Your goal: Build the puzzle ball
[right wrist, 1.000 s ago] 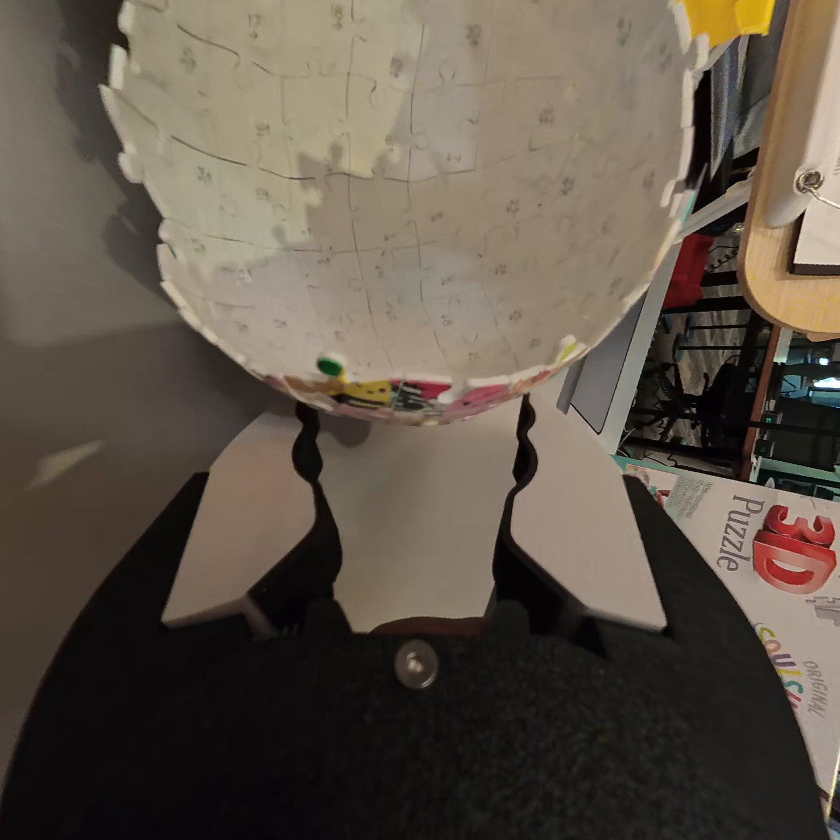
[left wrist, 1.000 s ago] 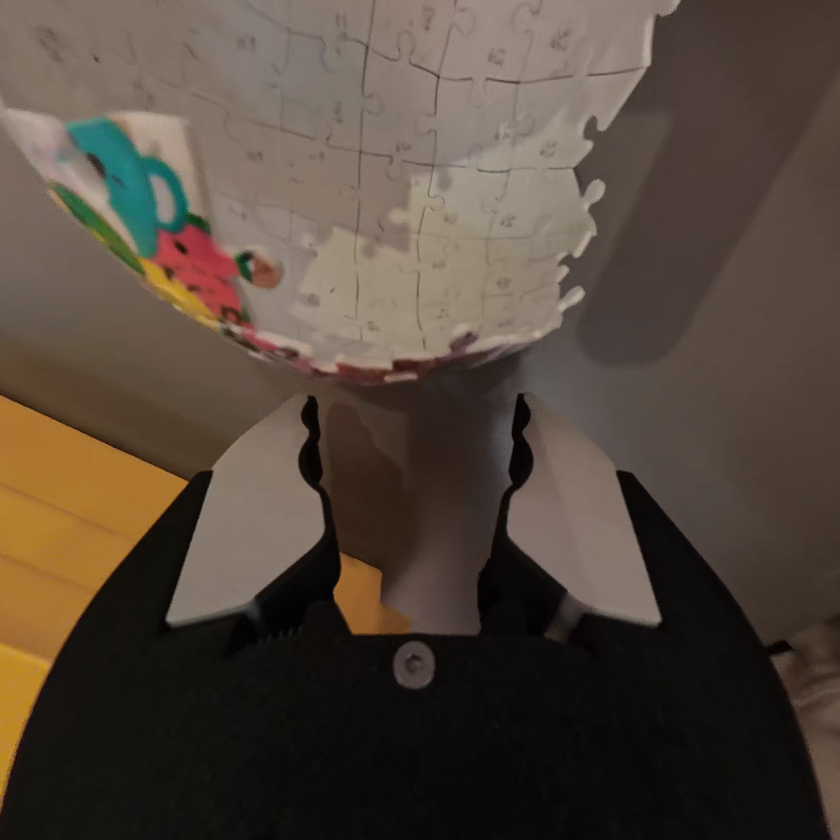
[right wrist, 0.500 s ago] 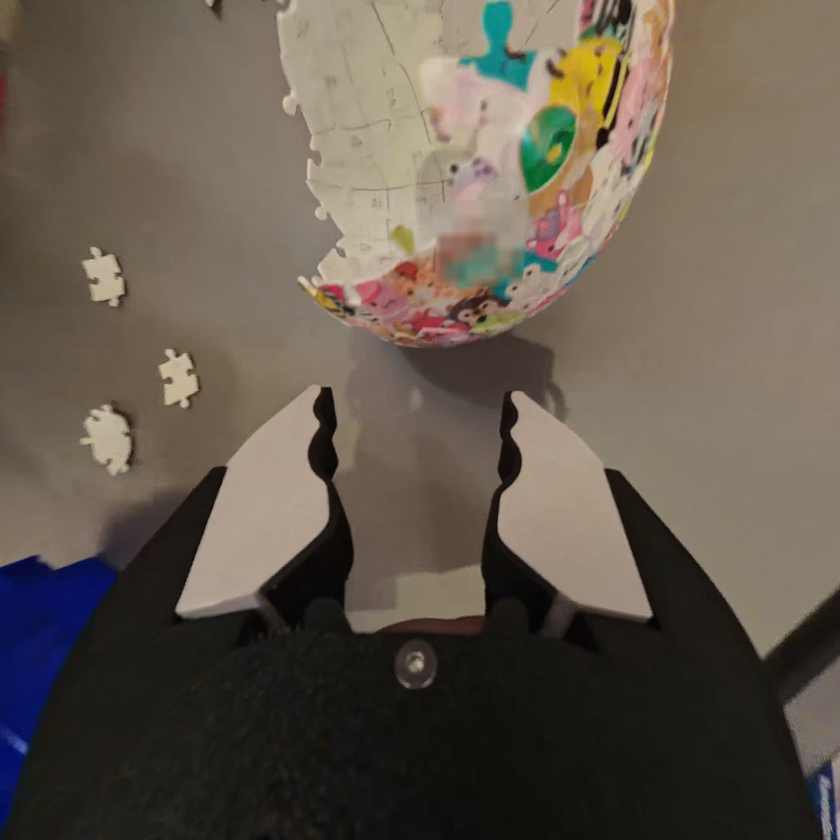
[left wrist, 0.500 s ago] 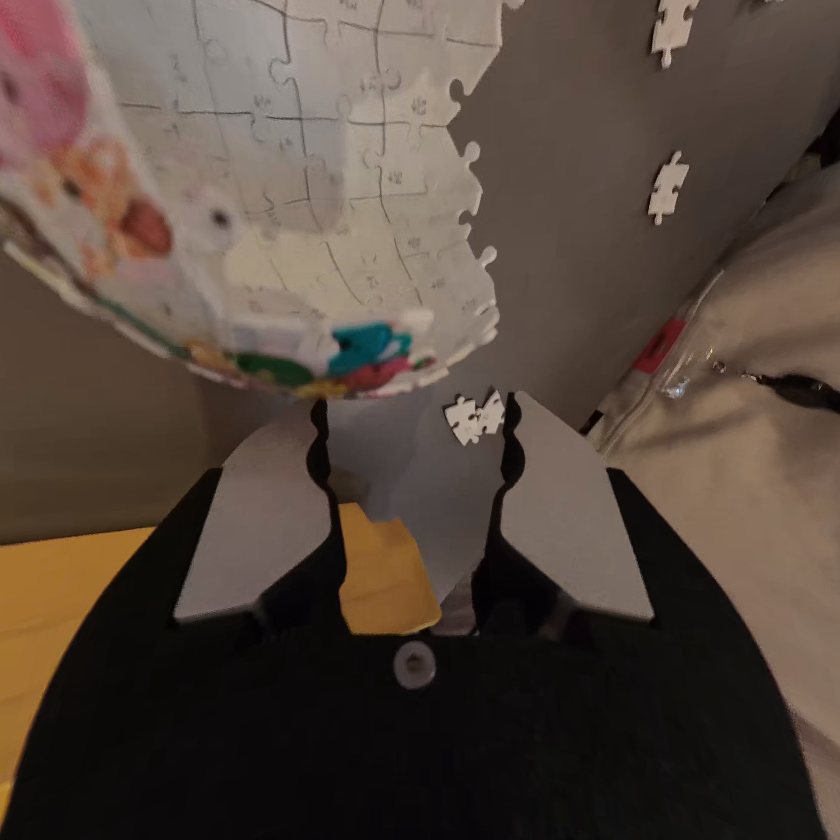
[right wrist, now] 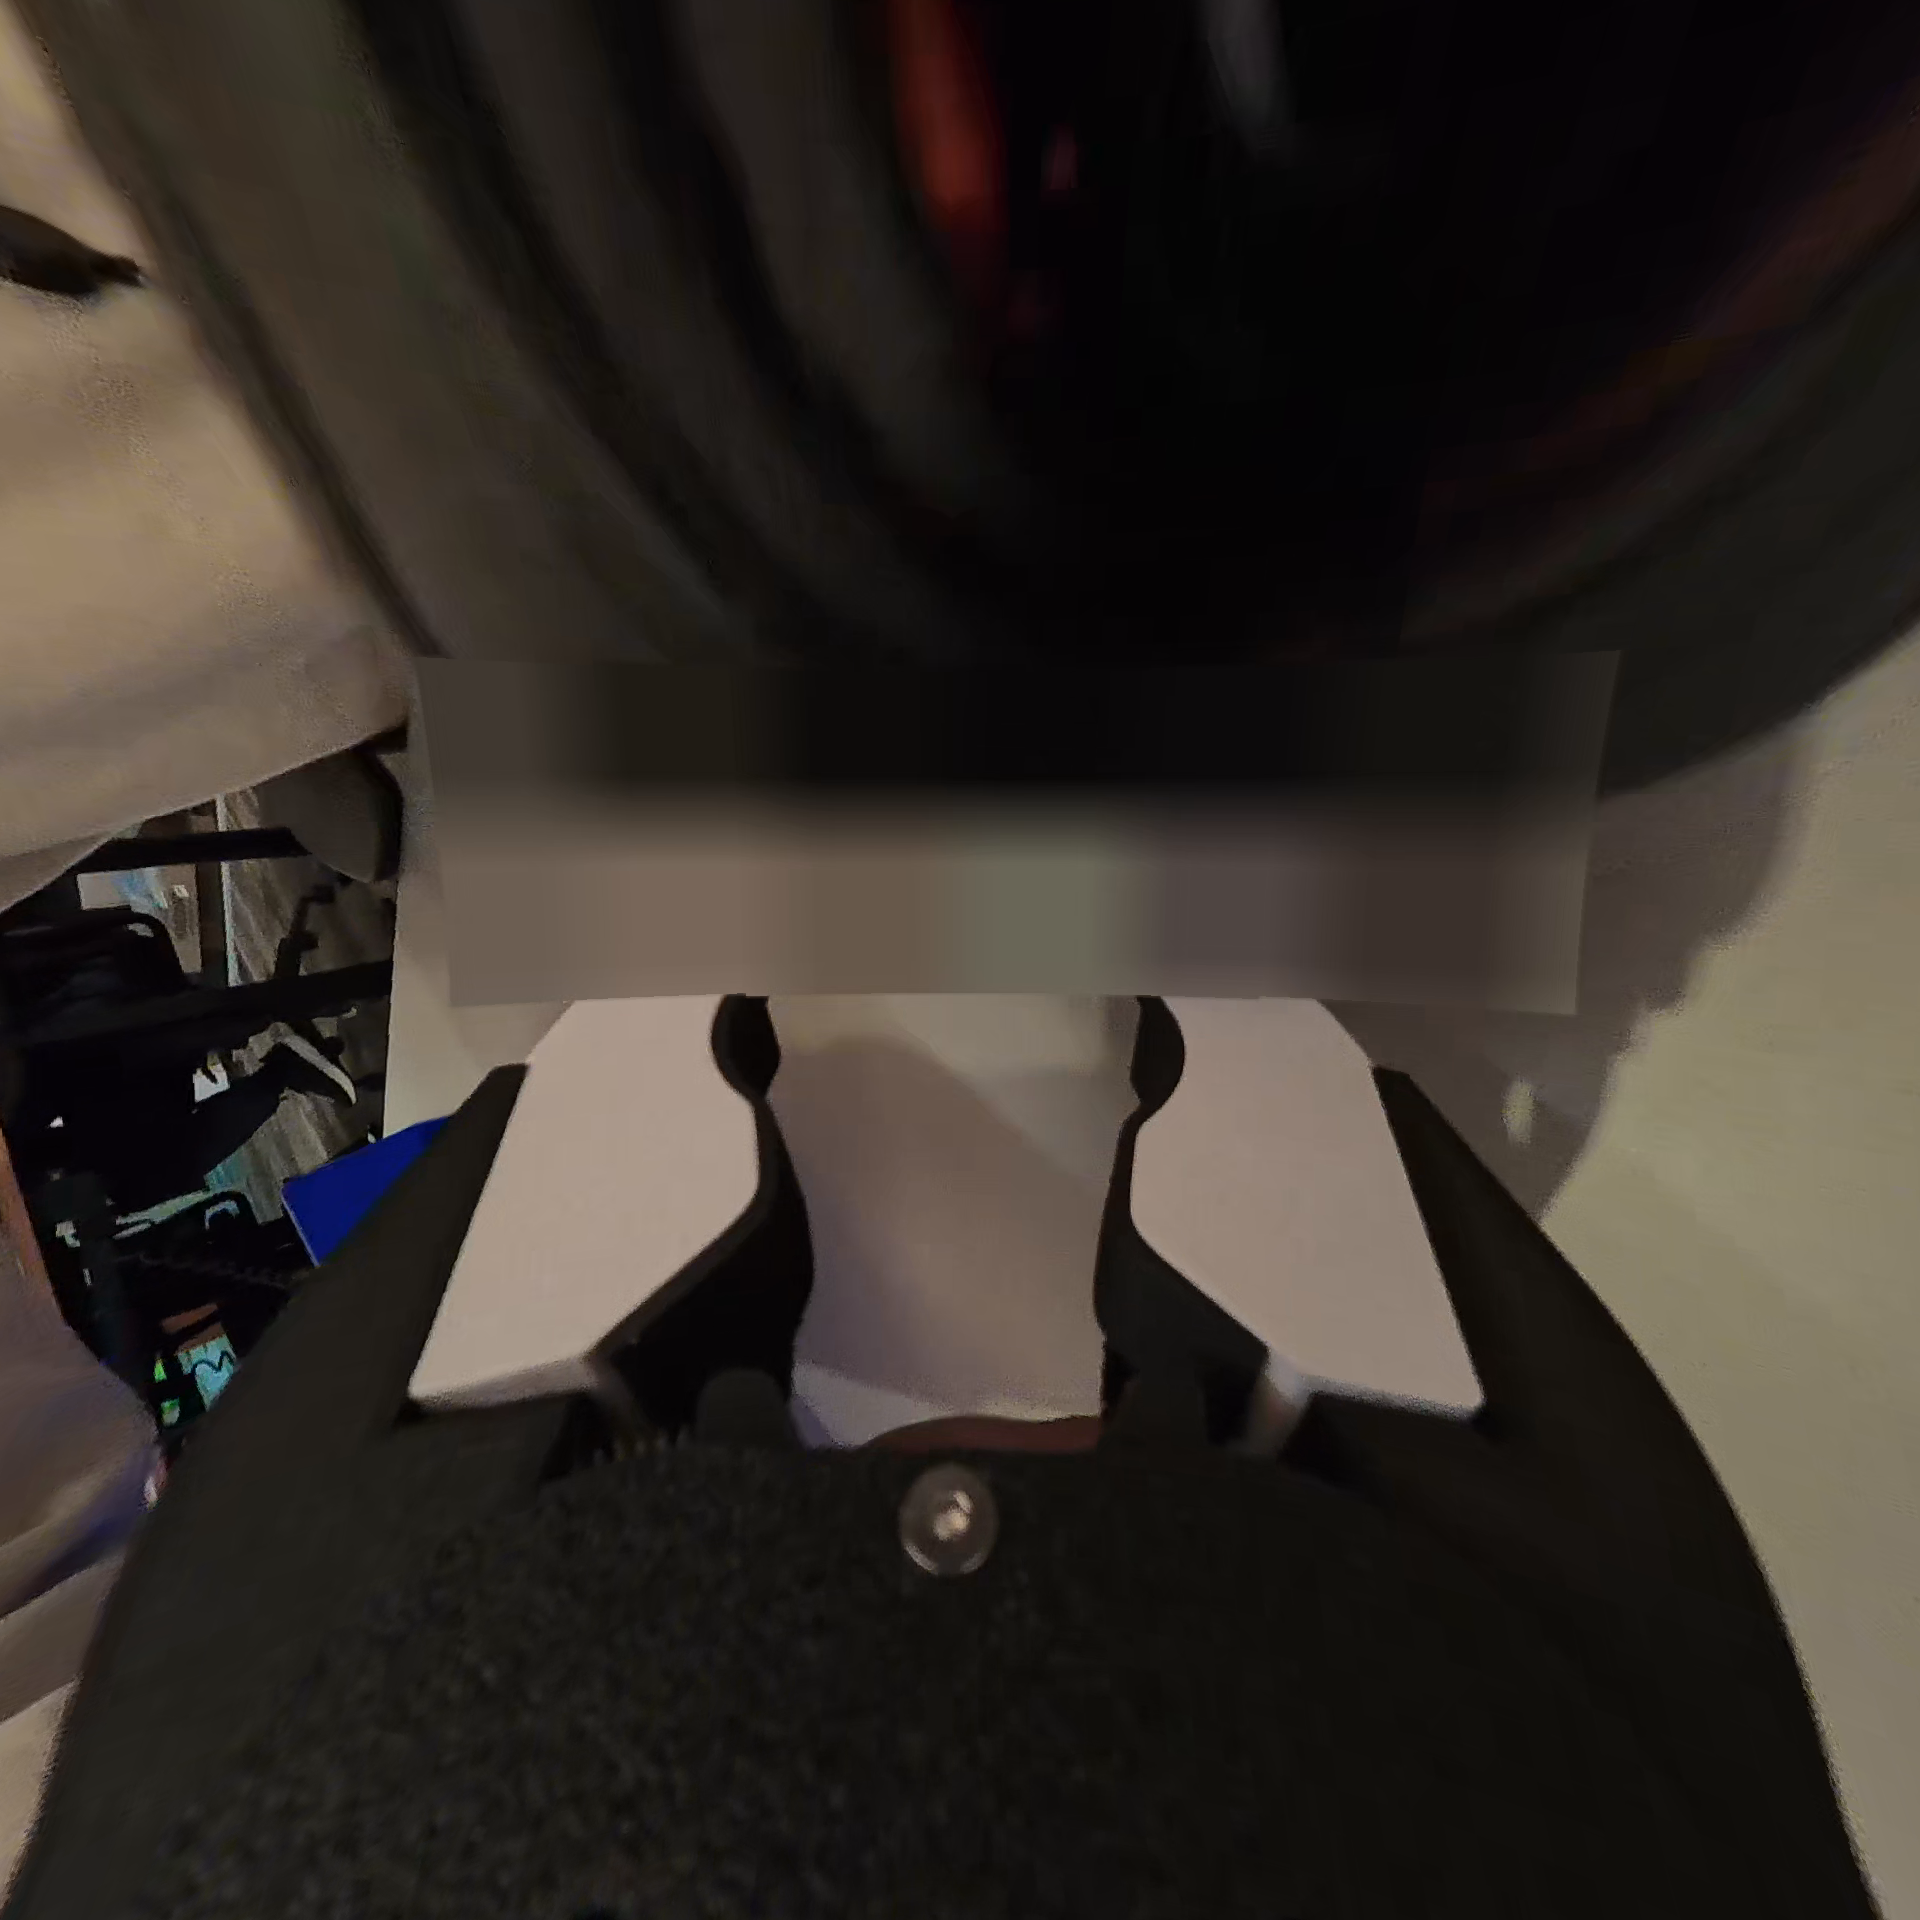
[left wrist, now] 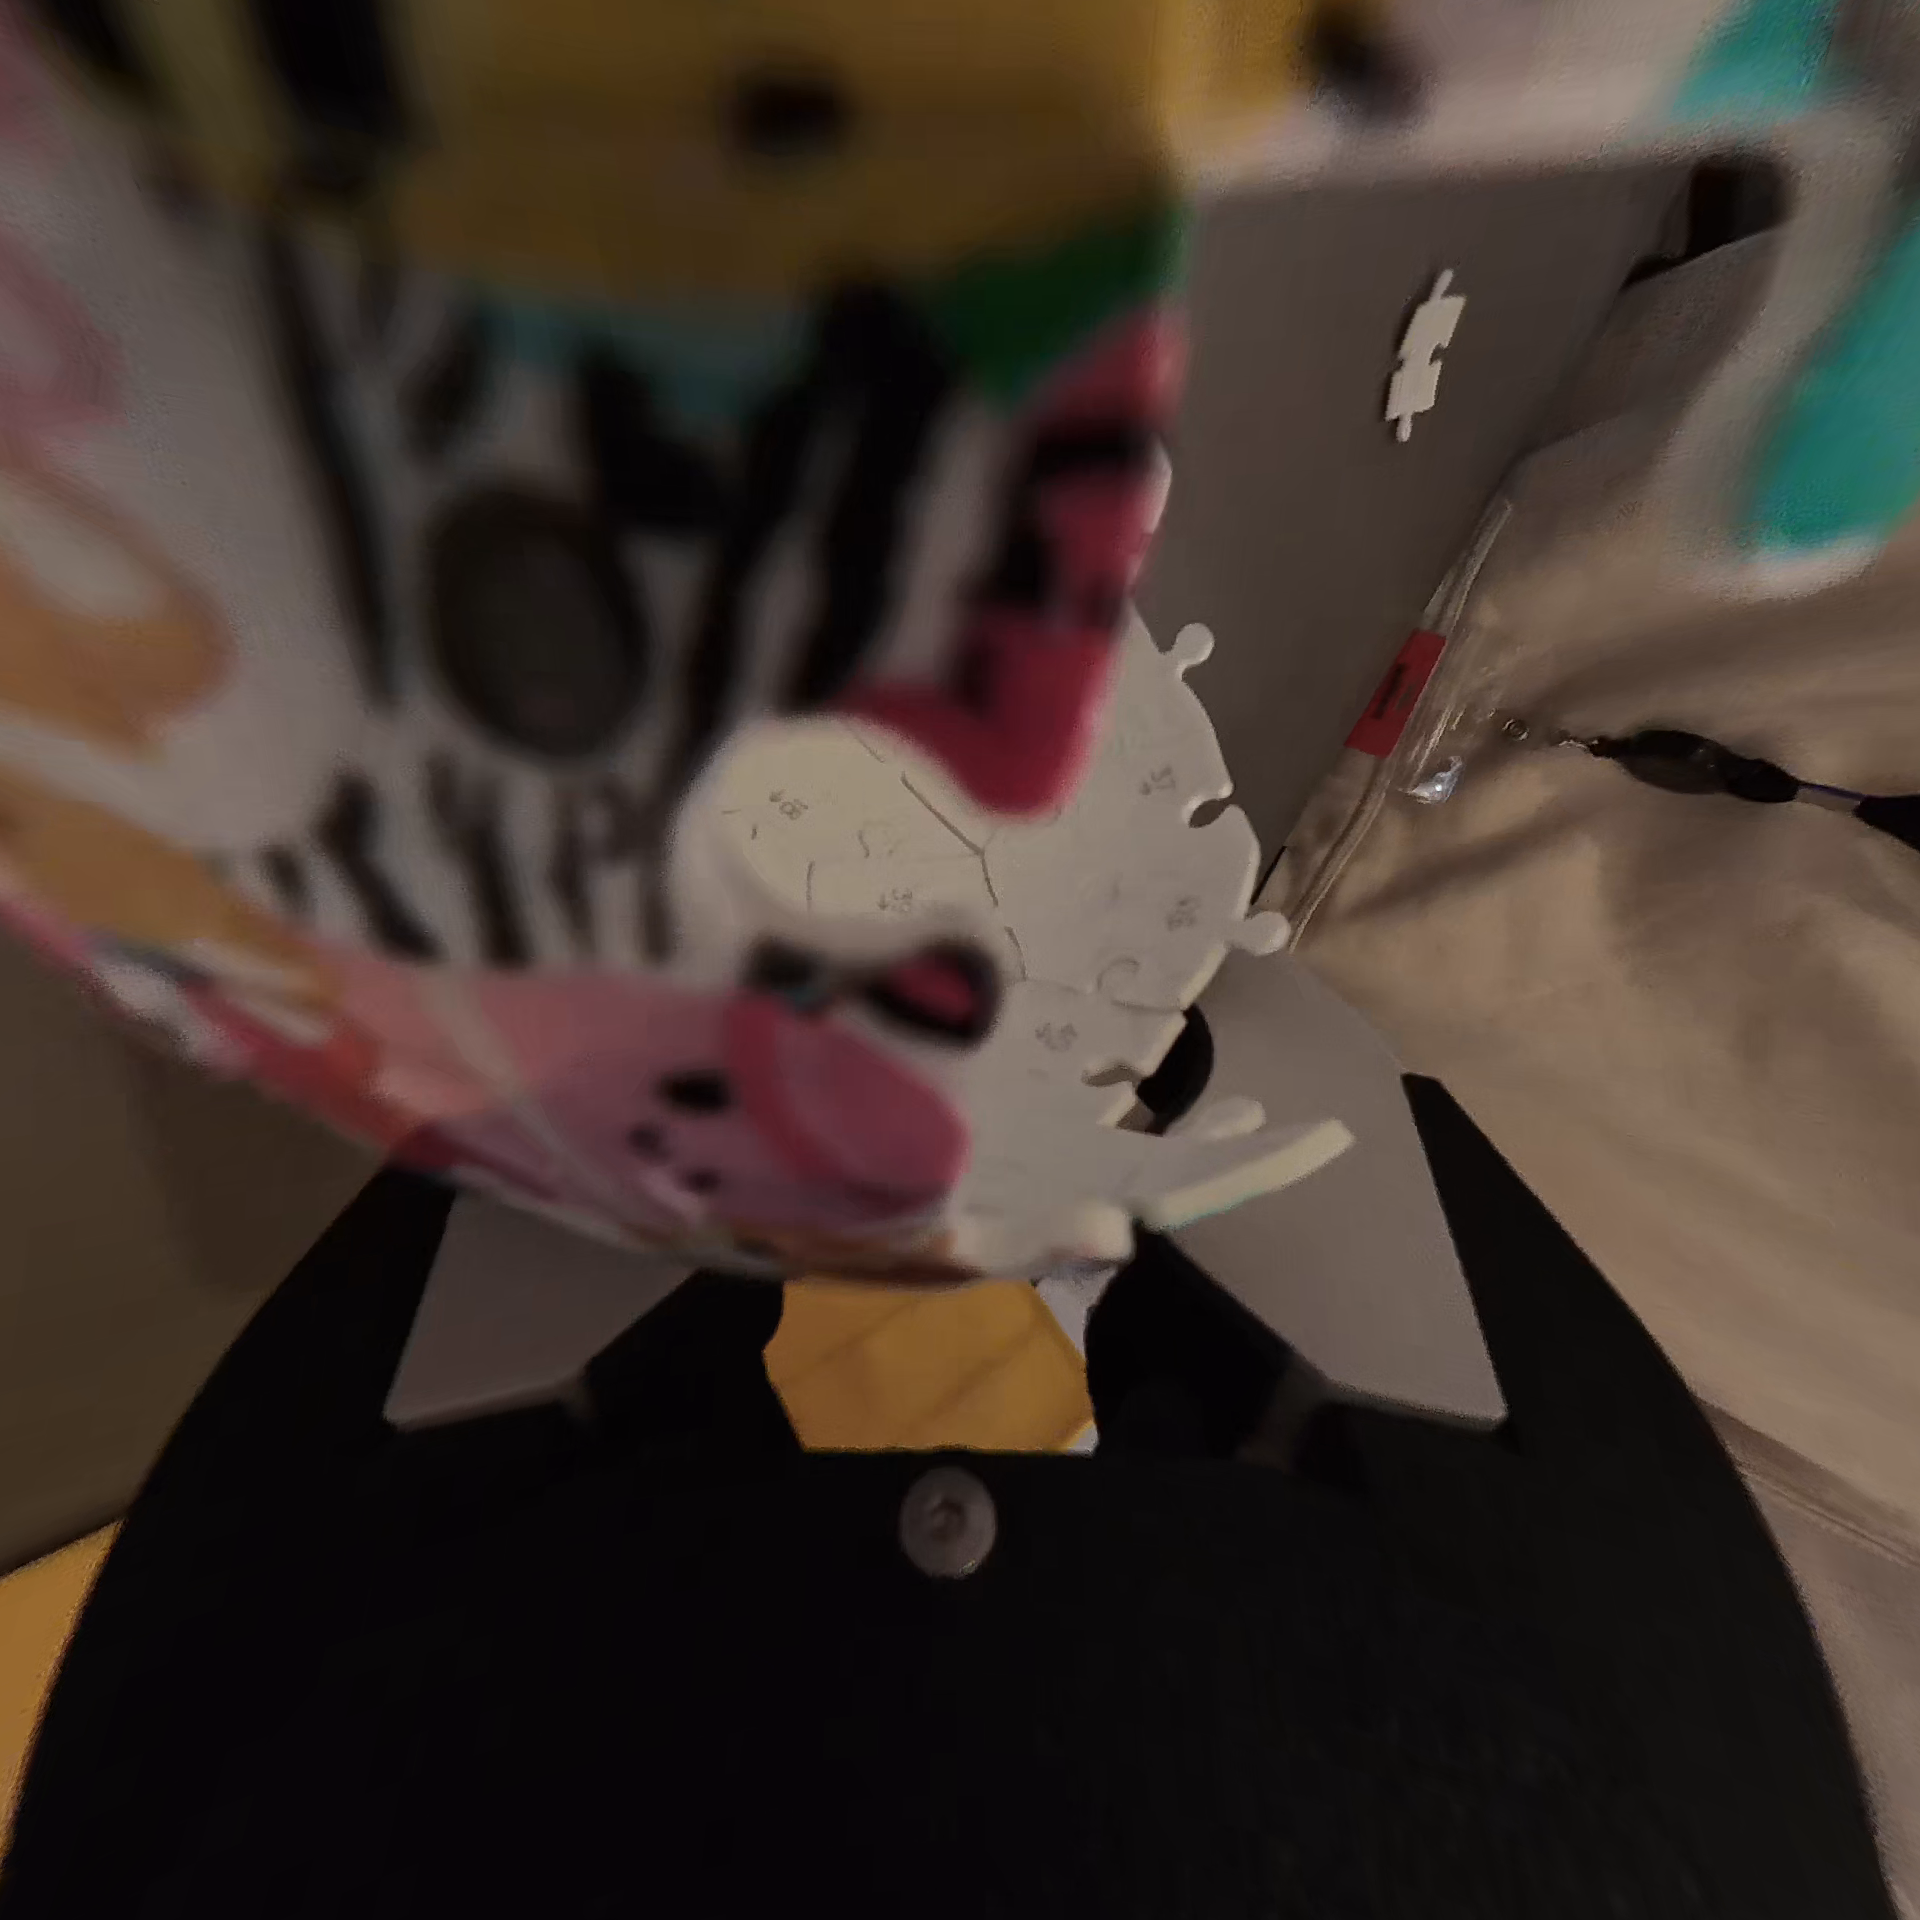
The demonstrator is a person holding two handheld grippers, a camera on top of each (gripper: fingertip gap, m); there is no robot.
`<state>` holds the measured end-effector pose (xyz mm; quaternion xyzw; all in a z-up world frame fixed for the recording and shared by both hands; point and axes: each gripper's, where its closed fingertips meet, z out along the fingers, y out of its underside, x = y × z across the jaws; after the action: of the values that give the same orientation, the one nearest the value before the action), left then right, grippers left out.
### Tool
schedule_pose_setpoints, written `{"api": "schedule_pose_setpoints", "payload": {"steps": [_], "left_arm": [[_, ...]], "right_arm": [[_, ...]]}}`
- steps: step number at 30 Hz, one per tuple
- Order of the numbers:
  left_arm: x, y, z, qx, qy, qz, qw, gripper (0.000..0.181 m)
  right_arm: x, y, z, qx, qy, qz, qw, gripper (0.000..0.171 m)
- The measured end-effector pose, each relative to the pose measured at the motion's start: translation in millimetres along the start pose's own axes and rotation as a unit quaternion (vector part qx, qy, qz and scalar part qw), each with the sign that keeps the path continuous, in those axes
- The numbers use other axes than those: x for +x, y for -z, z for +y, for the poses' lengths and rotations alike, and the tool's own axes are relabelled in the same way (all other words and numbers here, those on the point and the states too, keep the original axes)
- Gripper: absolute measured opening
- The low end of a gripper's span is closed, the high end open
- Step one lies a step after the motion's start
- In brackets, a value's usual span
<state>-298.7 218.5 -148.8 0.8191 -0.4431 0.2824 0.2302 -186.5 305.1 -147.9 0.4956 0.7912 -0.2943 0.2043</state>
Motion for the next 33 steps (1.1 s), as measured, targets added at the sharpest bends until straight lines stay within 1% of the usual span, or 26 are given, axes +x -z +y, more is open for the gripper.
{"api": "schedule_pose_setpoints", "payload": {"steps": [2,6,11,15,20,24,29,33], "left_arm": [[-1,0,-3,0.019,0.009,0.006,1.000,0.075],[-2,4,-9,0.056,0.019,-0.002,0.998,0.075],[-10,10,-6,0.073,0.019,-0.081,0.994,0.073],[-24,19,-7,0.093,0.033,-0.165,0.981,0.074],[-30,37,-8,0.132,0.040,-0.274,0.952,0.077],[-32,46,-7,0.149,0.030,-0.371,0.916,0.078],[-37,47,-8,0.156,0.020,-0.451,0.879,0.078],[-39,38,-9,0.150,0.017,-0.478,0.865,0.078]], "right_arm": [[0,-1,-1,0.019,-0.002,0.000,1.000,0.067],[2,-5,1,0.026,0.008,0.028,0.999,0.065],[11,-1,-5,0.042,0.027,0.110,0.993,0.071],[26,12,-12,0.044,0.055,0.211,0.975,0.071],[33,25,-20,0.040,0.082,0.327,0.941,0.073],[34,34,-26,0.046,0.103,0.417,0.902,0.076],[37,36,-27,0.046,0.128,0.506,0.852,0.080],[42,30,-24,0.033,0.146,0.564,0.812,0.085]]}}
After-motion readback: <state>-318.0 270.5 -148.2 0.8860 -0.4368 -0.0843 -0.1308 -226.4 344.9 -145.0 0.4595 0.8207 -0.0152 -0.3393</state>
